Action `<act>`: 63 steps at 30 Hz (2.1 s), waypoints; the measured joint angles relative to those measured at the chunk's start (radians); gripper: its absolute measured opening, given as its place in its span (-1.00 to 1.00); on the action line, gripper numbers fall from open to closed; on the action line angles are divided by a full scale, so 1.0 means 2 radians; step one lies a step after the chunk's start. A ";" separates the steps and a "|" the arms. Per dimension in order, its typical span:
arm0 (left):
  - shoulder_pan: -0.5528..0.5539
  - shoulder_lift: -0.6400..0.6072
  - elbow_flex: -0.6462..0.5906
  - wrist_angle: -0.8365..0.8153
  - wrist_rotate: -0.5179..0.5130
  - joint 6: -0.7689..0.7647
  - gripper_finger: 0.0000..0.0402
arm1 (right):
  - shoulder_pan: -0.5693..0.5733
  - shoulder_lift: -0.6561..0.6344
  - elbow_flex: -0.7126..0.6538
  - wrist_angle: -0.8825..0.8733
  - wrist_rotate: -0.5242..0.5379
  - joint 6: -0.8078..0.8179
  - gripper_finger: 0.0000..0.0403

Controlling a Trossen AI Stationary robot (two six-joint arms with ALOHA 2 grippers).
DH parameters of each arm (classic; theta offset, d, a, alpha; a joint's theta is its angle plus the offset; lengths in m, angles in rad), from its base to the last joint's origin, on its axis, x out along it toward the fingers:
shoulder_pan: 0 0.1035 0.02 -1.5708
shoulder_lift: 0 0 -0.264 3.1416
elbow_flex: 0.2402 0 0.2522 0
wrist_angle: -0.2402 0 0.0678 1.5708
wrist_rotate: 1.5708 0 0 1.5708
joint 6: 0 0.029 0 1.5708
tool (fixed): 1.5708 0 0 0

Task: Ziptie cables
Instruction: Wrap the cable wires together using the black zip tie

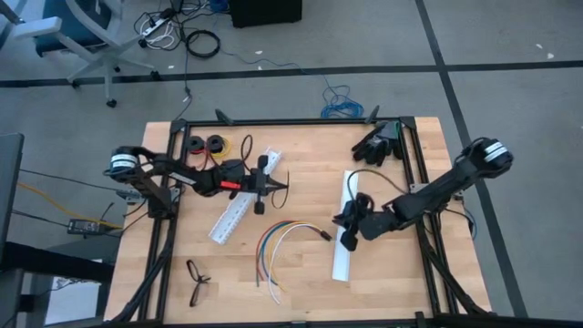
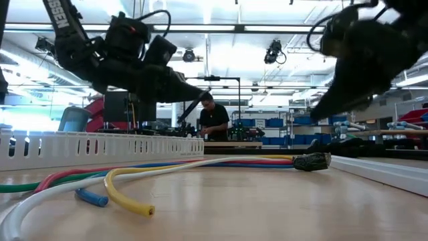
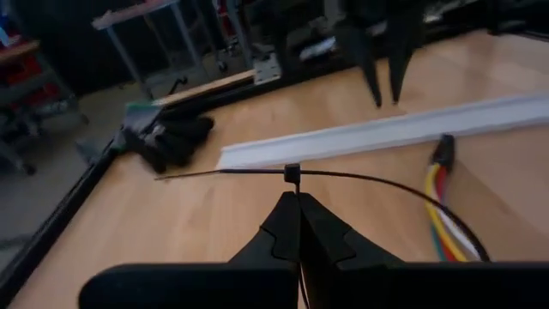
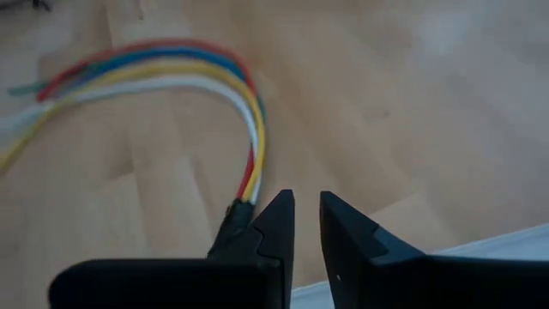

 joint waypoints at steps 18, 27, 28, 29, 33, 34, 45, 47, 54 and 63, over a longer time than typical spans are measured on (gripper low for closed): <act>-0.060 0.000 0.000 -0.005 -0.059 0.020 -0.98 | -0.003 0.098 0.000 0.120 -0.114 0.008 -0.43; -0.062 0.000 0.000 -0.006 -0.062 0.010 -0.98 | -0.003 0.139 0.000 0.159 -0.115 0.013 -0.14; -0.062 0.000 0.000 -0.006 -0.062 0.010 -0.98 | -0.002 0.151 0.000 0.176 -0.115 0.013 -0.13; -0.063 0.000 0.000 -0.006 -0.063 0.010 -0.98 | -0.001 0.163 0.000 0.195 -0.114 0.011 -0.12; -0.064 0.000 0.000 -0.006 -0.063 0.010 -0.98 | 0.000 0.204 0.006 0.229 -0.090 0.005 -0.13; -0.064 0.000 0.000 -0.006 -0.063 0.010 -0.98 | 0.000 0.210 0.009 0.229 -0.086 0.006 -0.15; -0.064 0.000 0.000 -0.006 -0.063 -0.018 -0.98 | -0.003 0.207 0.048 0.156 -0.071 -0.069 -0.85; -0.064 0.000 0.000 -0.006 -0.063 -0.017 -0.98 | -0.005 0.207 0.058 0.144 -0.059 -0.089 -0.85; -0.064 0.000 0.000 -0.005 -0.069 -0.017 -0.98 | -0.024 0.131 0.101 -0.082 0.079 -0.080 -0.85; -0.064 0.001 0.000 0.009 -0.114 -0.016 -0.98 | -0.017 -0.049 0.113 -0.253 0.391 0.038 -0.85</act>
